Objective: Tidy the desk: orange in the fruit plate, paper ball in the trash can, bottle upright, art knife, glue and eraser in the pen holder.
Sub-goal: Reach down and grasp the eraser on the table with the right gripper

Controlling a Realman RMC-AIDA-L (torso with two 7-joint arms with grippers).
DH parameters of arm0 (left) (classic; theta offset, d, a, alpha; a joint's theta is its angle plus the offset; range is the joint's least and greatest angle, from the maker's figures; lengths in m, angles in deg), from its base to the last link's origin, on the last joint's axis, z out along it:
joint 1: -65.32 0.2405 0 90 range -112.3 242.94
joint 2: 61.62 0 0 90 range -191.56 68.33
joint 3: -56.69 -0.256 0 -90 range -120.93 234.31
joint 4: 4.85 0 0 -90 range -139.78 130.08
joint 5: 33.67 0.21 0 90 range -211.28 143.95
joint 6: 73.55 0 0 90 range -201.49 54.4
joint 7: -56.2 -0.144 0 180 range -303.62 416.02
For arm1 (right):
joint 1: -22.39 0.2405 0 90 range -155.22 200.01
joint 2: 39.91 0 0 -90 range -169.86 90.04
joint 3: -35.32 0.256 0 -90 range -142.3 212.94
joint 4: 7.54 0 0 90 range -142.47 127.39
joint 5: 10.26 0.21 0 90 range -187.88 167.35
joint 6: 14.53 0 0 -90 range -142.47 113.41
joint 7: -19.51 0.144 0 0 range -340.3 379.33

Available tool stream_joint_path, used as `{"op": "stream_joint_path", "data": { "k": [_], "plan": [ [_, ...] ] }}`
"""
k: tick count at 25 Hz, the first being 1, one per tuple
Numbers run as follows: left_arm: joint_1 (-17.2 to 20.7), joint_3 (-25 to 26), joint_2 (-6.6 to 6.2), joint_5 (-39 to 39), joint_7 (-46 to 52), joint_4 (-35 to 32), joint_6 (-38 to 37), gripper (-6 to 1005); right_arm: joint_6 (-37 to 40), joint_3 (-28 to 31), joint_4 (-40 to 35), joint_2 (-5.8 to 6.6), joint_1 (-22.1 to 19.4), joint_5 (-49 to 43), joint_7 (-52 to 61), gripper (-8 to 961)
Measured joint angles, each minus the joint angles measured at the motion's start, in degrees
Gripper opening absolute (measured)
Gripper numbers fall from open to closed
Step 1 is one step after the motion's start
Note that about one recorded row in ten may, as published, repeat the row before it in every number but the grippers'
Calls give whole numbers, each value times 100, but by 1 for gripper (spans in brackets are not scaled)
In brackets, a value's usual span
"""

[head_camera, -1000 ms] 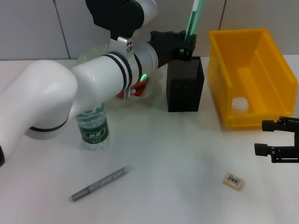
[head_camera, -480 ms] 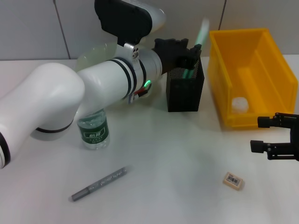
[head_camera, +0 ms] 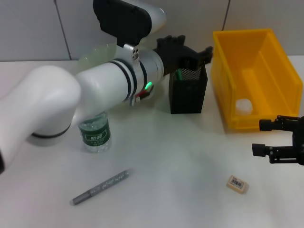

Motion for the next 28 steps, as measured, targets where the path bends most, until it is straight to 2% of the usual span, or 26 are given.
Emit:
{"op": "stream_joint_path", "data": {
  "k": [1, 2, 6, 8, 9, 10, 11, 12, 13, 14, 15, 18, 19, 20, 22, 25, 28],
  "plan": [
    [226, 39, -22, 7, -160, -266, -226, 755, 1, 1, 0, 0, 12, 0, 0, 773],
    [411, 96, -35, 6, -304, -513, -427, 760, 5, 0, 0, 0, 28, 0, 1, 772],
    [1608, 589, -59, 12, -1263, -1848, -1664, 781, 70, 1, -23, -19, 116, -1, 34, 772],
    [2270, 982, -65, 13, -1664, -2495, -2614, 792, 116, -4, -52, -45, 158, -1, 50, 772],
    [2486, 1151, -67, 15, -1765, -2687, -2987, 797, 165, -87, -97, -53, 210, -1, 125, 772],
    [2486, 1151, -67, 15, -1765, -2687, -2987, 802, 165, -87, -97, -53, 210, -1, 125, 771],
    [2728, 1391, -71, 14, -1859, -2874, -3582, 808, 182, -157, -137, -55, 238, -1, 184, 771],
    [3103, 1918, -79, 17, -1957, -3048, -4672, 813, 199, -279, -213, -61, 258, 0, 268, 771],
    [3244, 2323, -85, 18, -1978, -3041, -5389, 813, 203, -405, -309, -71, 271, 0, 357, 771],
    [3334, 2558, -86, 25, -1981, -2973, -5741, 813, 205, -547, -433, -89, 278, 0, 447, 771],
    [3334, 2558, -86, 25, -1981, -2973, -5741, 812, 202, -700, -591, -106, 279, -1, 566, 771],
    [3444, 3659, -97, 84, -2140, -2341, -7225, 812, 171, -1079, -1000, -126, 284, -31, 1012, 770],
    [3449, 4236, -101, 181, -2410, -1901, -7918, 812, 153, -1335, -1365, -123, 316, -96, 1482, 770],
    [3449, 4236, -101, 181, -2410, -1901, -7918, 811, 153, -1335, -1365, -123, 316, -96, 1482, 770],
    [3422, 4940, -109, 429, -2891, -1315, -8639, 811, 162, -1529, -1693, -122, 388, -247, 1933, 770],
    [3355, 5529, -170, 919, -3211, -815, -9062, 810, 182, -1895, -2137, -122, 582, -639, 2700, 769],
    [3303, 5778, -261, 1305, -3316, -561, -9261, 809, 181, -2310, -2339, -108, 948, -1294, 3683, 769]
  ]
}}
